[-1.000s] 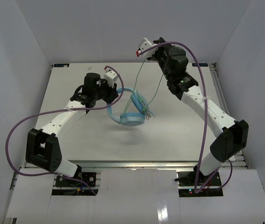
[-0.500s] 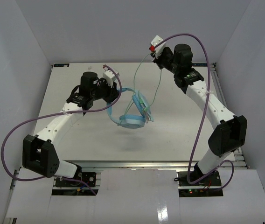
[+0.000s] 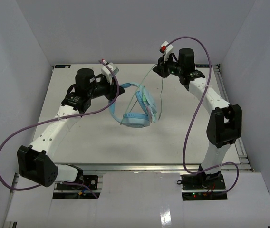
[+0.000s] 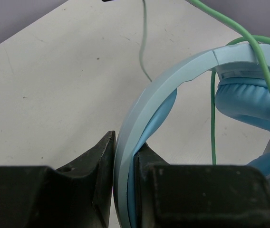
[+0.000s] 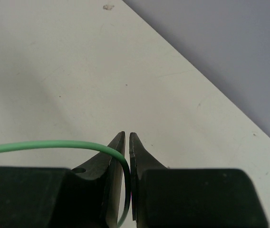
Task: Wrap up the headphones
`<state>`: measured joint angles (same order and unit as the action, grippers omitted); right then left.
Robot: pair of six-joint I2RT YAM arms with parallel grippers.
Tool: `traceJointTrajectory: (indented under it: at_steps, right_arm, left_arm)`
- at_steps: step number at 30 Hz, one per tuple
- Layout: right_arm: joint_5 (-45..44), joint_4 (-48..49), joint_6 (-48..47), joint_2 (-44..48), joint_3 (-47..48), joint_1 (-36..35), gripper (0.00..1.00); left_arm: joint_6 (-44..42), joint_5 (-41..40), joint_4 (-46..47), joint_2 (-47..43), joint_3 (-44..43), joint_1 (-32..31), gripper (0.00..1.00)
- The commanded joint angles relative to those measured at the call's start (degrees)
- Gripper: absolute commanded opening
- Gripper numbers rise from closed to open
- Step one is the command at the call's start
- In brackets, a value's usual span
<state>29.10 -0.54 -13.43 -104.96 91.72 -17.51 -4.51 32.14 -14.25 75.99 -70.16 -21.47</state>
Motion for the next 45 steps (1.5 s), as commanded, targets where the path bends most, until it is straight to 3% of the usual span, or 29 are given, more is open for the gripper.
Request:
traceJointTrajectory:
  at_steps: [1,4,7,12,22,26,35,45]
  right_arm:
    - [6.8,1.4,4.9,-0.7,-0.2,1.4,0.13]
    - [10.7,2.0,6.9,-1.1,-2.9,1.7,0.13]
    - [20.5,8.7,13.0,-0.6,-8.3,1.7,0.12]
    - [30.8,34.5,35.7,0.7,-19.0,1.1,0.16]
    - [32.7,69.6,70.7,-3.1,-18.9,-5.1,0.19]
    - [32.4,81.9,80.2,-6.0,-19.6,-8.0,0.24]
    - [30.4,100.6,89.9,-6.4,-24.5,-15.8,0.34]
    - [28.3,102.8,89.0,-0.2,-30.3,-20.8,0.34]
  left_arm:
    - [3.9,3.6,3.3,-3.1,-4.3,0.0,0.0]
    - [6.6,2.7,5.0,-2.9,-5.9,0.0,0.0]
    - [10.8,1.5,7.8,-2.2,-8.0,0.0,0.0]
    - [16.9,0.5,13.7,-0.5,-11.8,0.0,0.0]
    - [23.7,-0.7,15.9,1.3,-19.1,-0.1,0.0]
    - [25.2,-2.8,16.0,0.9,-20.5,-0.1,0.0]
    - [27.1,-10.6,16.7,1.9,-24.2,-0.1,0.0]
    - [23.3,-21.3,14.8,3.3,-26.2,0.0,0.0]
